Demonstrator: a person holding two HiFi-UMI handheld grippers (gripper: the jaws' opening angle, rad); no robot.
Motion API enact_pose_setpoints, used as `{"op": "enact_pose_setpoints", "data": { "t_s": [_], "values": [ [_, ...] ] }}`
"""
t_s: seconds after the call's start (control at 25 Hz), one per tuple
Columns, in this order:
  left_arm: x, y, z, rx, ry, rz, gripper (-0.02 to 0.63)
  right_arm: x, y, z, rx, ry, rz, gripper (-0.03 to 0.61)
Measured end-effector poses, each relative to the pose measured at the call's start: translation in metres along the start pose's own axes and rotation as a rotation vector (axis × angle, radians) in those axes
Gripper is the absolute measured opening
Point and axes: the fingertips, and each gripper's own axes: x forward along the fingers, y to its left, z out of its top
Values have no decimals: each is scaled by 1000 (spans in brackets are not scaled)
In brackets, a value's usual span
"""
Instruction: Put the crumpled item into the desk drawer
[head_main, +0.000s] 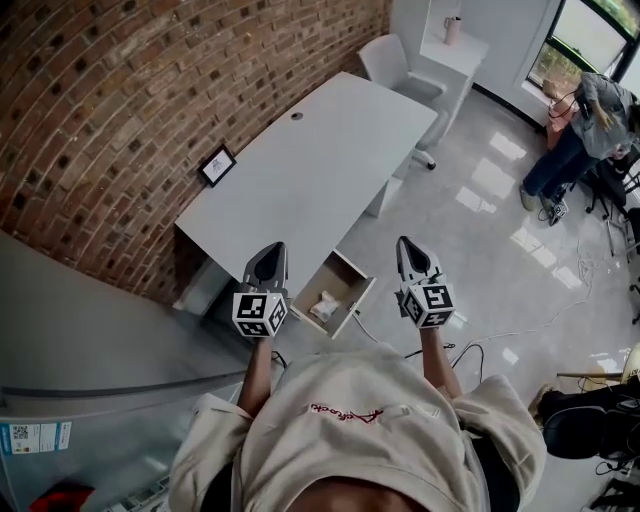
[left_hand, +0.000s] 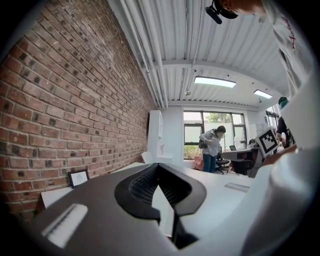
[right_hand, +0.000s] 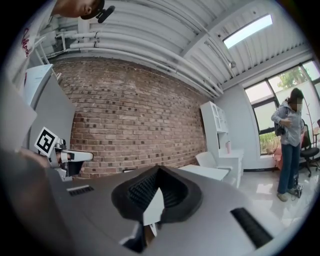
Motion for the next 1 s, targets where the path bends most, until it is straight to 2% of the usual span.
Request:
{"op": "enact_pose_setpoints", "data": {
  "t_s": [1.0],
  "values": [
    [-9, -12, -8, -3, 23, 24, 8, 5, 17, -22, 22, 56, 42, 11]
  ]
}}
